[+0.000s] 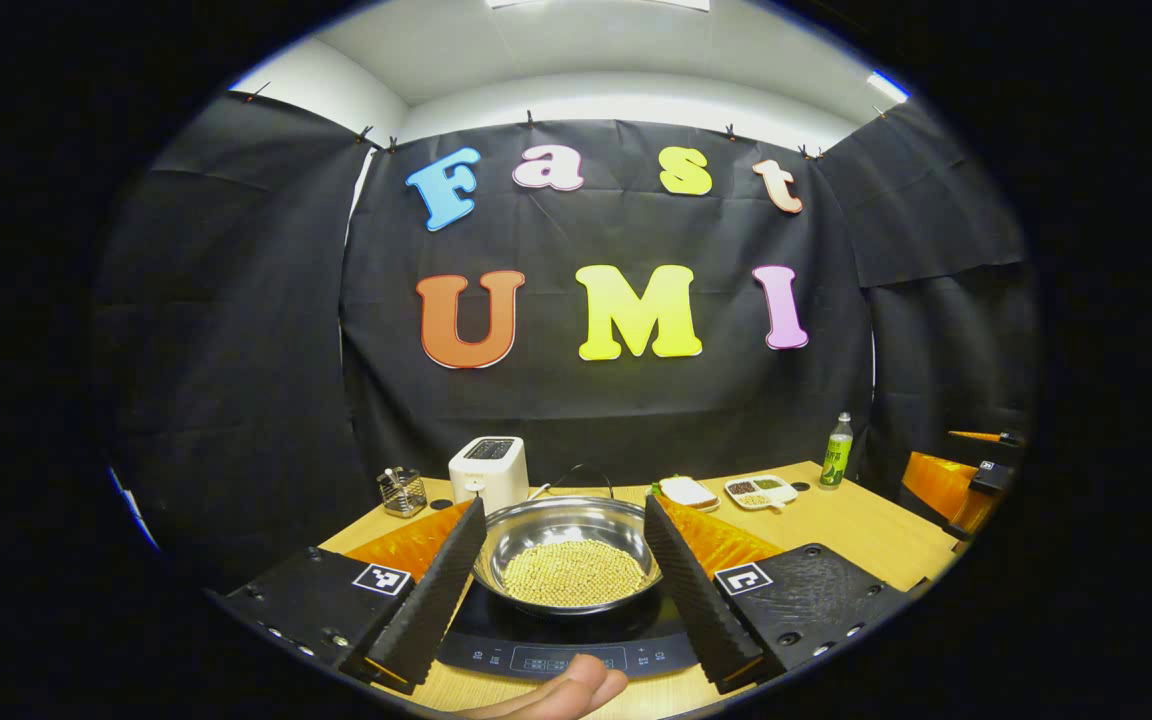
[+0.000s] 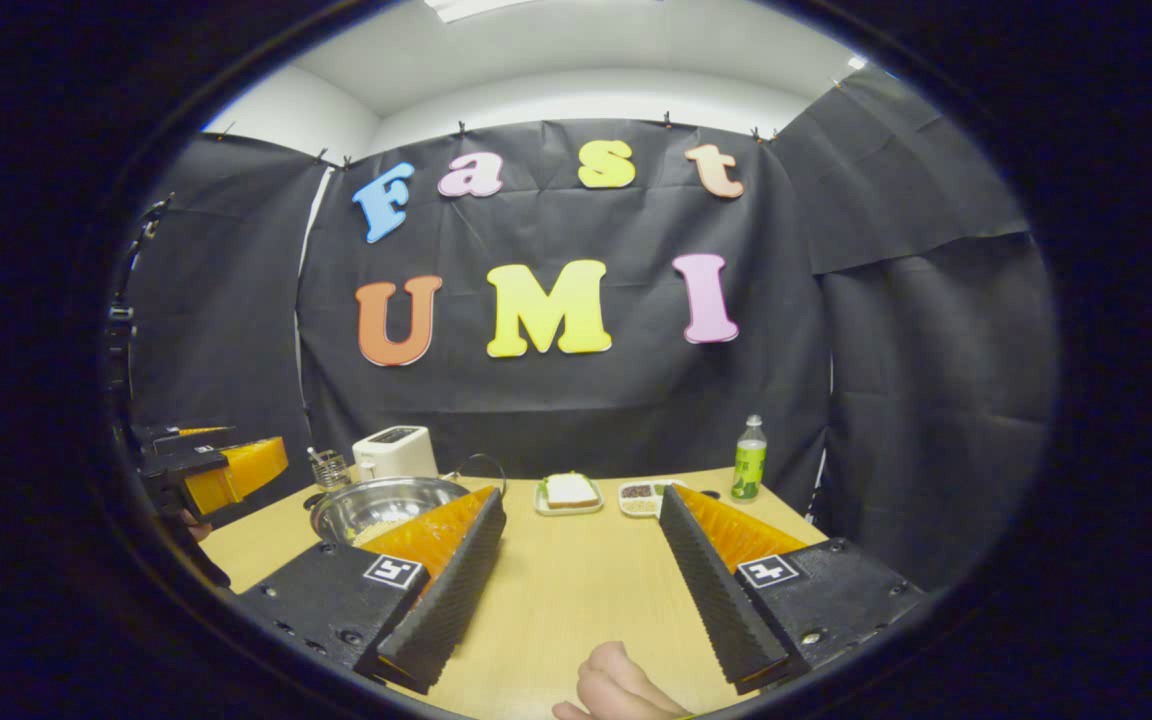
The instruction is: First push the handle of the pot to place it horizontally, then grasp the pot with both hands and set it on the induction cooktop.
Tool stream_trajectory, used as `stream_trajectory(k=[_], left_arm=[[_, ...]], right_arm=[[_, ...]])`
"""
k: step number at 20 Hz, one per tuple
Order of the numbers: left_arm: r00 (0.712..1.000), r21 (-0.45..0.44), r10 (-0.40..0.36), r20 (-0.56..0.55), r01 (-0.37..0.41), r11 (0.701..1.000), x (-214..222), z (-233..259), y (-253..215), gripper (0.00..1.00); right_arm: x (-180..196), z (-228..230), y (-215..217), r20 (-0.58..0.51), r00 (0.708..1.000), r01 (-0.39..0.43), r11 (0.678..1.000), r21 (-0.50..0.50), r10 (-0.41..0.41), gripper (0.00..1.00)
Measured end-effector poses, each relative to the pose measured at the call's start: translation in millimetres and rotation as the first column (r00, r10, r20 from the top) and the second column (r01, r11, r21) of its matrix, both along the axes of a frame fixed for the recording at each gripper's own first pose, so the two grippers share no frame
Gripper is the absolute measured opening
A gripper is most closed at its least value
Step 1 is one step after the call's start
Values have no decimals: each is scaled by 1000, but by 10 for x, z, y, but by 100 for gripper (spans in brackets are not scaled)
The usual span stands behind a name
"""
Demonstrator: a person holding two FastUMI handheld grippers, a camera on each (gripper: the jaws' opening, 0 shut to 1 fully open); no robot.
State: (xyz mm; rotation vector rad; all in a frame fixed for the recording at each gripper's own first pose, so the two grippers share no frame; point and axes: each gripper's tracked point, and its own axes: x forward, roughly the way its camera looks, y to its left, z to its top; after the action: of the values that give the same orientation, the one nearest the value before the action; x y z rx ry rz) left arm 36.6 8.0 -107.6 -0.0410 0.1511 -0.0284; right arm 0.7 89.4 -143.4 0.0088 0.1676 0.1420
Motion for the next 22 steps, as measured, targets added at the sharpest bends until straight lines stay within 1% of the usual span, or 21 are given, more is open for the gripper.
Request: stream_trajectory(k=[1, 4, 7, 9, 10, 11, 13, 14, 16, 17, 18, 20, 21, 22], left_arm=[[1000, 5, 4, 13, -4, 1000, -48, 98, -12, 95], [999, 19, 8, 48, -9, 1000, -201, 369, -28, 94], [999, 1, 8, 53, -8, 1000, -378, 547, -61, 94], [996, -13, 64, 60, -63, 998, -505, 639, 75, 94], [994, -18, 88, 65, -87, 996, -573, 698, 130, 94], [992, -29, 98, 77, -96, 995, -648, 765, 149, 94], [990, -68, 83, 116, -76, 995, -805, 907, 107, 94], [987, -91, 69, 144, -56, 994, -900, 989, 93, 94], [982, -104, 45, 184, -26, 994, -1022, 1068, 63, 95], [980, -96, 40, 193, -22, 995, -1077, 1079, 67, 95], [979, -81, 48, 198, -32, 996, -1148, 1062, 92, 95], [977, -50, 60, 203, -51, 997, -1247, 1009, 88, 95], [978, -30, 45, 204, -39, 999, -1282, 972, 32, 95], [980, -5, 19, 199, -19, 1000, -1322, 918, -51, 95]], right_arm=[[-69, 126, -51, 20, 1000, 10, 1000, -8, -10, 99], [-285, 466, -214, 83, 996, 29, 999, -25, -27, 96], [-489, 700, -393, 114, 992, 54, 998, -37, -49, 97], [-605, 864, -532, 148, 986, 81, 996, -48, -73, 97], [-659, 938, -612, 170, 982, 98, 994, -49, -88, 99], [-699, 987, -688, 182, 978, 115, 992, -45, -105, 96], [-787, 985, -838, 180, 976, 136, 990, -40, -126, 99], [-824, 990, -907, 177, 975, 146, 989, -33, -138, 99], [-892, 982, -1030, 173, 973, 159, 987, -20, -153, 99], [-932, 956, -1089, 171, 972, 164, 986, -14, -159, 97], [-976, 939, -1131, 169, 972, 168, 986, -6, -164, 99], [-1074, 905, -1189, 171, 971, 166, 986, 21, -167, 97], [-1118, 907, -1215, 177, 970, 164, 986, 30, -167, 99], [-1142, 913, -1238, 181, 969, 167, 985, 31, -170, 96]])
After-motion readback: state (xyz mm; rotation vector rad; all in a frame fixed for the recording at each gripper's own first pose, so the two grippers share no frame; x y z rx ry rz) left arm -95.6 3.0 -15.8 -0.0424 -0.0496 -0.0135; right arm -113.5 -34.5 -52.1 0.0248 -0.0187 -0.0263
